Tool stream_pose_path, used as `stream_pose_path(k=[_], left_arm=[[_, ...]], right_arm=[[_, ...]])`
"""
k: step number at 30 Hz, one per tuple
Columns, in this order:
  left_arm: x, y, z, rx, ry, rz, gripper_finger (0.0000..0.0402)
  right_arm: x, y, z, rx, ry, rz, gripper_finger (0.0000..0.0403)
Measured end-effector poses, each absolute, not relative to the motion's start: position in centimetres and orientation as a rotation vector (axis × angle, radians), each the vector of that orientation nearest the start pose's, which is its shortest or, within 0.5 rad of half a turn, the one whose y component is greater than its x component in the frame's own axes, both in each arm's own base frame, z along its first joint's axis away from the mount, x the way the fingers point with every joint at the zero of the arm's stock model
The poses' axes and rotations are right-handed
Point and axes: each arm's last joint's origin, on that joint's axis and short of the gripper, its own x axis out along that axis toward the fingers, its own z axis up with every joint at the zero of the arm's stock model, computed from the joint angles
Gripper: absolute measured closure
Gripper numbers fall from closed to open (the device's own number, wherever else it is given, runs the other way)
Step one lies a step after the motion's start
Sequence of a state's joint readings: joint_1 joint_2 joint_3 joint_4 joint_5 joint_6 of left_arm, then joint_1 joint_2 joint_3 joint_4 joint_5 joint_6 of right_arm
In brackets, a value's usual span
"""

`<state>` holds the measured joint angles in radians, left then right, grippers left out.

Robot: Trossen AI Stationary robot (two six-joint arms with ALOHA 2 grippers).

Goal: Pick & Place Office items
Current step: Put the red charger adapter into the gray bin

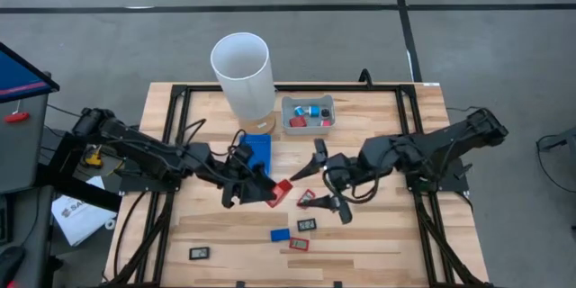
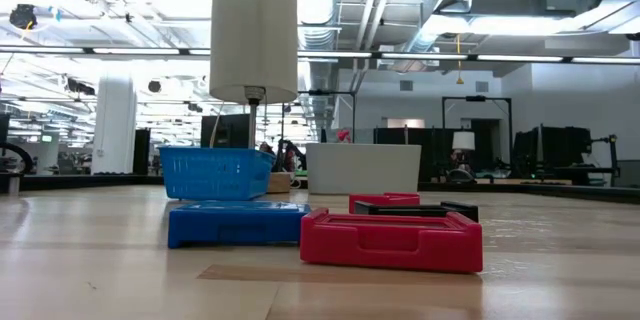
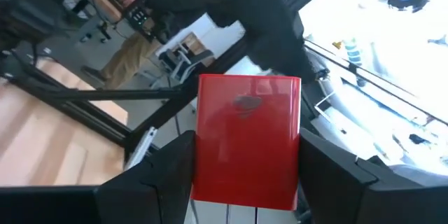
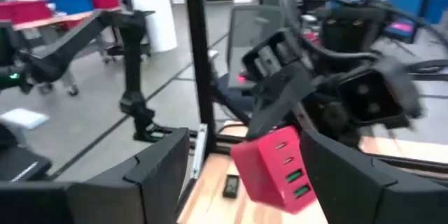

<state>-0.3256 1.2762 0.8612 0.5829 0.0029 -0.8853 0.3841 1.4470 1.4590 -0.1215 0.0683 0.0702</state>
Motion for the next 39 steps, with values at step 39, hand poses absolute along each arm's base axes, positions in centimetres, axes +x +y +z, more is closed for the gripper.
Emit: stream_pose_path(k=[39], left_arm=[[26.9, -11.1, 33.9, -0.955, -0.004, -0.446, 0.0188]], right_arm=[[36.9, 11.1, 40.2, 0.01, 0.184, 0.608, 0.0279]])
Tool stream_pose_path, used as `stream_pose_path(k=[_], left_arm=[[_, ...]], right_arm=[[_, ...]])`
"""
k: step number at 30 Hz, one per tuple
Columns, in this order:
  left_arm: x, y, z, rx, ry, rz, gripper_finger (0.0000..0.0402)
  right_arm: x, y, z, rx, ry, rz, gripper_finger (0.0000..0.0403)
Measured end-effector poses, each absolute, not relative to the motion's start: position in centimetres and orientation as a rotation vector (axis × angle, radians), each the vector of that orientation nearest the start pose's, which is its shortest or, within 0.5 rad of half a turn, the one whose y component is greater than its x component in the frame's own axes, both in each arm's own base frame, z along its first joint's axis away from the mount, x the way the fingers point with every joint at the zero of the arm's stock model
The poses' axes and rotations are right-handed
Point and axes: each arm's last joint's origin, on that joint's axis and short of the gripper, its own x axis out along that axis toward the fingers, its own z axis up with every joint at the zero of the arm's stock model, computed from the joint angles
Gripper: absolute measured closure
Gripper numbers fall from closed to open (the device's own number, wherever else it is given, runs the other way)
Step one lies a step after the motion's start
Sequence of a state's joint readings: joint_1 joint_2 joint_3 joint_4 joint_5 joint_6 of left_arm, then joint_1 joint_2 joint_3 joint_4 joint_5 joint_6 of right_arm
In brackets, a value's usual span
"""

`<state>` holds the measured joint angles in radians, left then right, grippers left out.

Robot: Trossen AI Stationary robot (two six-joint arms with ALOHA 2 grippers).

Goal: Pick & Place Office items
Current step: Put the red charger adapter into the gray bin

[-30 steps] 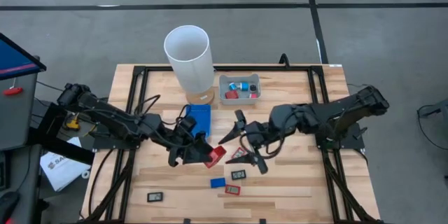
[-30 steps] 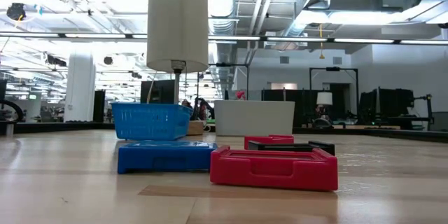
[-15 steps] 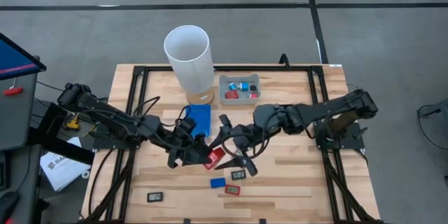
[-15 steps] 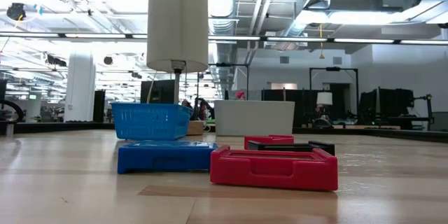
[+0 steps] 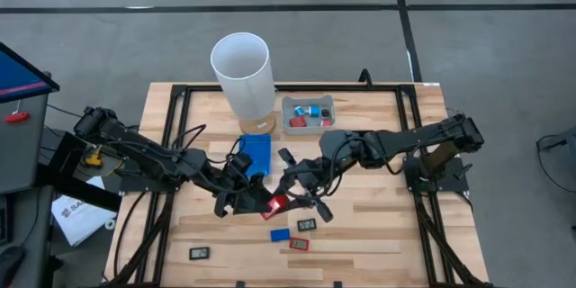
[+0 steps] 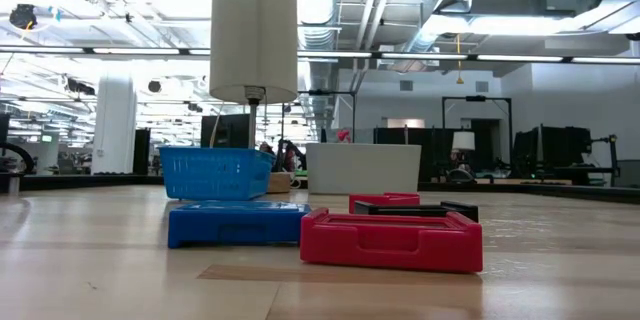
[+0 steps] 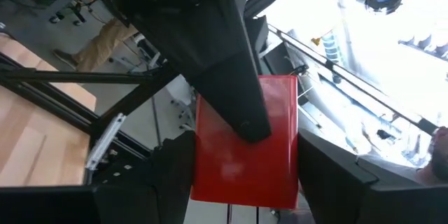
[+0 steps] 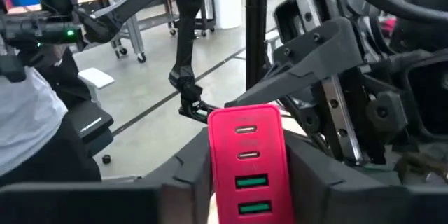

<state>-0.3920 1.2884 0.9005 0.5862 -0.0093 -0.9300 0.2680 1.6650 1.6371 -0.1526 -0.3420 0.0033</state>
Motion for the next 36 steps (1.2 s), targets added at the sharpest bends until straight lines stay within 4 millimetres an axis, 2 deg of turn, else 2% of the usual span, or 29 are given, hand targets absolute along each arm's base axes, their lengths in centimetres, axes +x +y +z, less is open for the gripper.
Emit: stream_pose_path(k=[1, 7, 13, 15, 19, 23, 28, 32, 36], left_arm=[[26.9, -11.1, 33.9, -0.964, -0.005, -0.449, 0.0187], [26.7, -11.5, 34.0, -0.94, 0.012, -0.496, 0.0172], [25.3, -14.4, 33.2, -0.866, 0.157, -0.633, 0.0167], [24.7, -15.5, 32.6, -0.84, 0.227, -0.646, 0.0172], [23.2, -17.5, 30.2, -0.765, 0.488, -0.619, 0.0188], [20.9, -19.3, 28.2, -0.693, 0.724, -0.589, 0.0212], [18.8, -20.4, 26.9, -0.638, 0.842, -0.479, 0.0262], [19.2, -19.2, 26.2, -0.577, 0.756, -0.203, 0.0309], [20.4, -16.7, 27.1, -0.534, 0.542, 0.06, 0.0358]], right_arm=[[36.9, 11.1, 40.3, 0.002, 0.178, 0.616, 0.0294], [36.4, 10.7, 40.8, 0.028, 0.17, 0.625, 0.0295], [33.8, 10.4, 43.2, 0.043, 0.148, 0.668, 0.0295], [33.0, 10.1, 43.2, 0.051, 0.198, 0.655, 0.0295], [31.0, 9.1, 44.2, 0.068, 0.248, 0.582, 0.0295], [29.0, 8.0, 43.1, 0.091, 0.465, 0.39, 0.0295], [26.5, 6.8, 41.9, 0.154, 0.684, 0.065, 0.0295], [26.2, 5.9, 40.8, 0.146, 0.692, -0.271, 0.0295], [27.4, 3.8, 40.1, 0.153, 0.622, -0.494, 0.0295]])
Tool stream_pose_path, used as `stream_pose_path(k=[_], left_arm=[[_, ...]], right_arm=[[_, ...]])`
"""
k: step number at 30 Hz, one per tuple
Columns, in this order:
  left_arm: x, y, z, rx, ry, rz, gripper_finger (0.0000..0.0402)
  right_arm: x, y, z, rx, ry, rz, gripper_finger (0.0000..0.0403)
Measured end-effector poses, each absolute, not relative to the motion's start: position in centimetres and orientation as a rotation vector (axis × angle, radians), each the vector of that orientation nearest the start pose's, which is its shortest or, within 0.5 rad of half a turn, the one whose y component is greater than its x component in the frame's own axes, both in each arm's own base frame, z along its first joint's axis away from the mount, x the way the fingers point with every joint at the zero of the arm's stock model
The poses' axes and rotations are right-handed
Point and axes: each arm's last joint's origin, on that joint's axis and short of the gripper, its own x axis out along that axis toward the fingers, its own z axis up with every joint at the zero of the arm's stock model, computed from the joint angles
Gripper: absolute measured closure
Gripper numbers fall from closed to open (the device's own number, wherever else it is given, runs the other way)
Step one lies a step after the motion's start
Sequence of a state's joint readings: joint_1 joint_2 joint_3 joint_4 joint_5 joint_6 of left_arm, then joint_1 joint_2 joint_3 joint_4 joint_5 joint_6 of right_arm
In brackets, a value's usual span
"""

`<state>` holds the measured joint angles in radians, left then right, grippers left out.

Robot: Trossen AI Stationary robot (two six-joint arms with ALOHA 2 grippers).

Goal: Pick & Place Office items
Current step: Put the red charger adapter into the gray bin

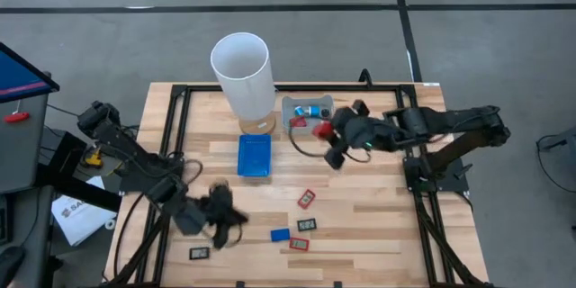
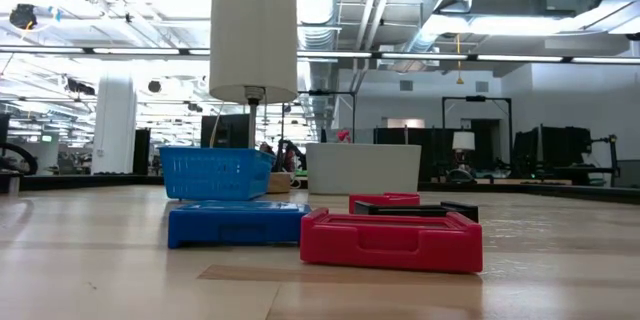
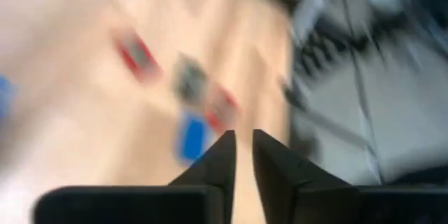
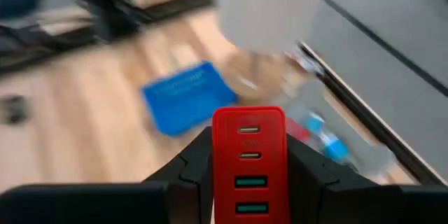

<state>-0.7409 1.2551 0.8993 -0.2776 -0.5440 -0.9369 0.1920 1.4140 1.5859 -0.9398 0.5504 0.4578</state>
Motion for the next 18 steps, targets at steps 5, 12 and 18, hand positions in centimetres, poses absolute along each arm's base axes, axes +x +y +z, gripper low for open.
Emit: stream_pose_path(k=[5, 12, 18], left_arm=[[20.1, -12.5, 30.2, -0.418, 0.326, 0.245, 0.0398], [15.3, -8.3, 33.5, -0.322, 0.271, 0.255, 0.04], [12.7, -7.1, 33.7, -0.305, 0.315, 0.235, 0.04]], right_arm=[[29.5, -0.7, 36.9, 0.23, 0.793, -0.662, 0.0295], [33.7, -6.9, 33.0, 0.447, 0.862, -0.591, 0.0295], [34.9, -11.4, 29.2, 0.532, 0.963, -0.673, 0.0295]])
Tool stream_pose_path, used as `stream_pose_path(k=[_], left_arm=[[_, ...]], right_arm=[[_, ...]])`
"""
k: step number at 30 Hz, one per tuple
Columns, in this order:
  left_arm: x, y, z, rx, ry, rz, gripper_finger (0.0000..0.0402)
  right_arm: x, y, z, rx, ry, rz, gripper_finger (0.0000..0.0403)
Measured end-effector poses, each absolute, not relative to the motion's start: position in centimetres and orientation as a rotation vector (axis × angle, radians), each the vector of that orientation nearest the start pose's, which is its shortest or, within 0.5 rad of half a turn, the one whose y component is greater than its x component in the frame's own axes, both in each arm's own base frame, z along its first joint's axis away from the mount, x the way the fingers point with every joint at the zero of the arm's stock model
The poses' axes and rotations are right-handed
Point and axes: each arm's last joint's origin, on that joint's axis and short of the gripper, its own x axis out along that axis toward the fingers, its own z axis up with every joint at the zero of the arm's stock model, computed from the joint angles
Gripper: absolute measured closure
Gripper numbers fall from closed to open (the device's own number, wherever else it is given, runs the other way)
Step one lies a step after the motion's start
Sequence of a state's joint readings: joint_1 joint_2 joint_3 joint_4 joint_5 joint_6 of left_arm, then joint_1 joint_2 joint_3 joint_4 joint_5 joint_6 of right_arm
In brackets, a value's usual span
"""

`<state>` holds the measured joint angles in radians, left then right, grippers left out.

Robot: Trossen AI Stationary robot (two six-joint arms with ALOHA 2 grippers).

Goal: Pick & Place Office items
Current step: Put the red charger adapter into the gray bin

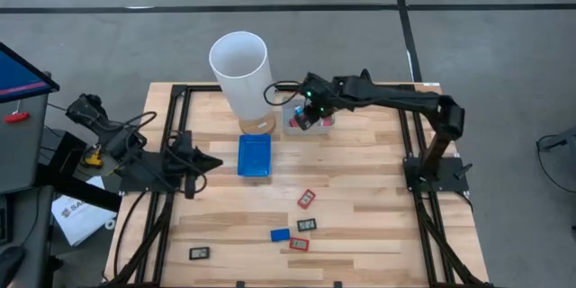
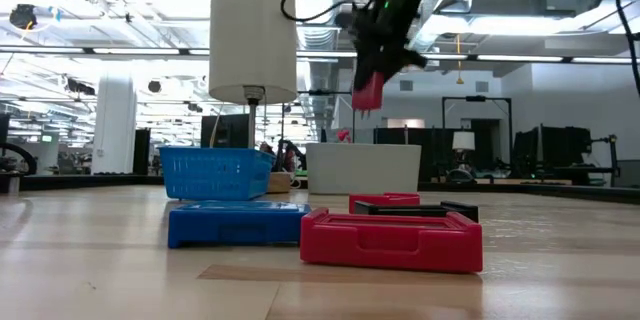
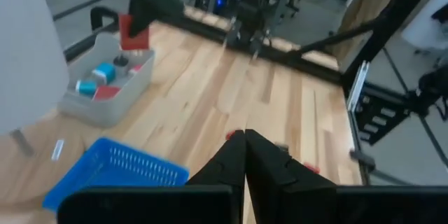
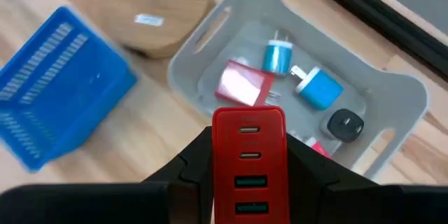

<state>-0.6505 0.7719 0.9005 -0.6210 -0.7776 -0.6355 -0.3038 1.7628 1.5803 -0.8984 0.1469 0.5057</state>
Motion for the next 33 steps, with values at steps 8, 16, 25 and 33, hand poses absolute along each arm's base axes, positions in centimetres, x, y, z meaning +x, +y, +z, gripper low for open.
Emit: stream_pose_path(k=[8, 16, 25, 33], left_arm=[[11.6, -7.4, 32.2, -0.308, 0.437, 0.25, 0.04], [11.7, -7.8, 31.9, -0.286, 0.461, 0.241, 0.04], [11.8, -7.9, 31.9, -0.286, 0.464, 0.24, 0.0401], [12.0, -8.1, 32.0, -0.31, 0.451, 0.225, 0.0401]], right_arm=[[34.5, -15.0, 28.6, 0.654, 0.91, -0.739, 0.0295], [34.2, -16.0, 27.8, 0.685, 0.934, -0.806, 0.0295], [35.2, -17.9, 24.0, 0.733, 1.003, -0.886, 0.0295], [35.4, -18.2, 23.3, 0.744, 1.013, -0.863, 0.0295]])
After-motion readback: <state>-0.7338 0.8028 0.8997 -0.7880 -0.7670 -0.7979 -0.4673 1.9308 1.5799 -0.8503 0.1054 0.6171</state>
